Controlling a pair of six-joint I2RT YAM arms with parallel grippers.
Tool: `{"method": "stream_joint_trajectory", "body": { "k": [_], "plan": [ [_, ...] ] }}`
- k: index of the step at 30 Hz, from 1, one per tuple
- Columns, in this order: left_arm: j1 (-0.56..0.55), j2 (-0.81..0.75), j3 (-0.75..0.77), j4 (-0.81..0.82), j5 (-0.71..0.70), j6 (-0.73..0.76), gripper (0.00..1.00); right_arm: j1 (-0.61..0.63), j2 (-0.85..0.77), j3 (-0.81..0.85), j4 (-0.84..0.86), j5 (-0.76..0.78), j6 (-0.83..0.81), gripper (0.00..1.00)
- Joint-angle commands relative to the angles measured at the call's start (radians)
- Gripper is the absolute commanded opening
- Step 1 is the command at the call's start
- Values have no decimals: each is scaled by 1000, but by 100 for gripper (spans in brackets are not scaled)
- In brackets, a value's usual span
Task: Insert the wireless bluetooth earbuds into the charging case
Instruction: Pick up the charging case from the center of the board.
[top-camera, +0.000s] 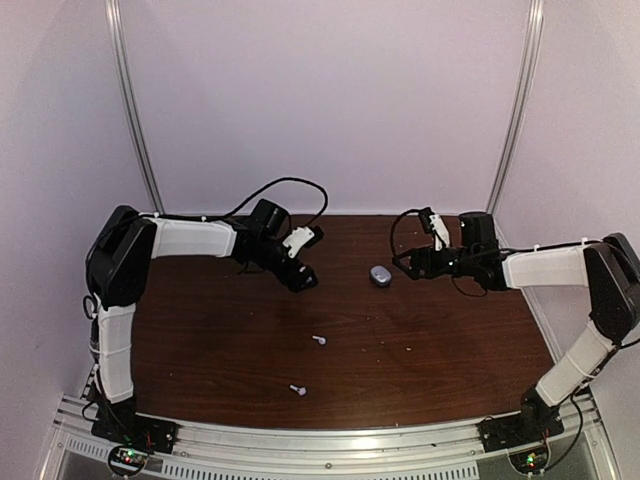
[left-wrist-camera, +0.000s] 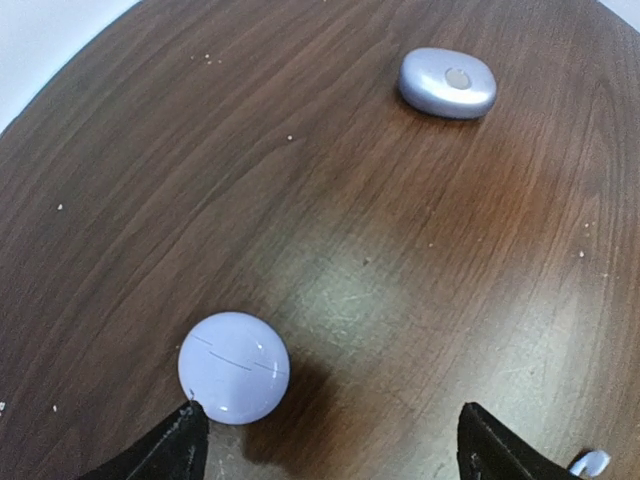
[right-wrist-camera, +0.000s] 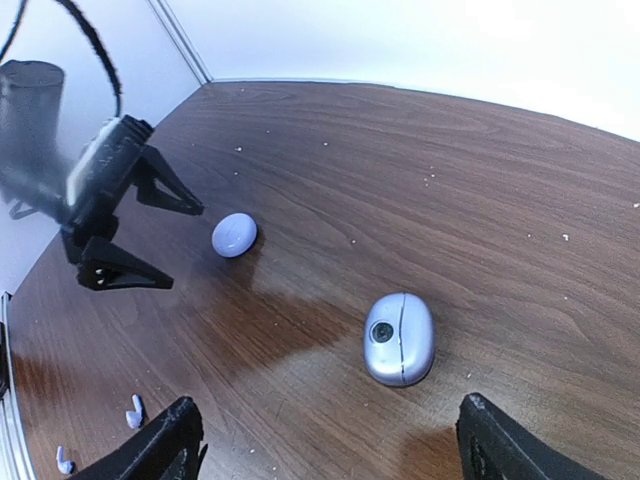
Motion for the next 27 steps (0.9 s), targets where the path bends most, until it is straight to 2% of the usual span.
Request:
{"method": "stream_joint_trajectory", "body": {
  "k": [1,7,16,23,27],
  "plan": [
    [52,63,75,-63,56,105,87,-3,-81,-77,121,-63,-8,90],
    [84,126,132,-61,58,168,84,-3,-161,-169,245,-116,-2,100],
    [91,205,202,-78,106,245,75,-3,-256,-231,298,-107,-32,100],
    [91,241,218,-81,151,274,68,-3,-370,-319,417,19,-70,100],
    [91,255,217,-80,168,299,63,-3,-396,-320,418,22,-73,100]
  ]
}}
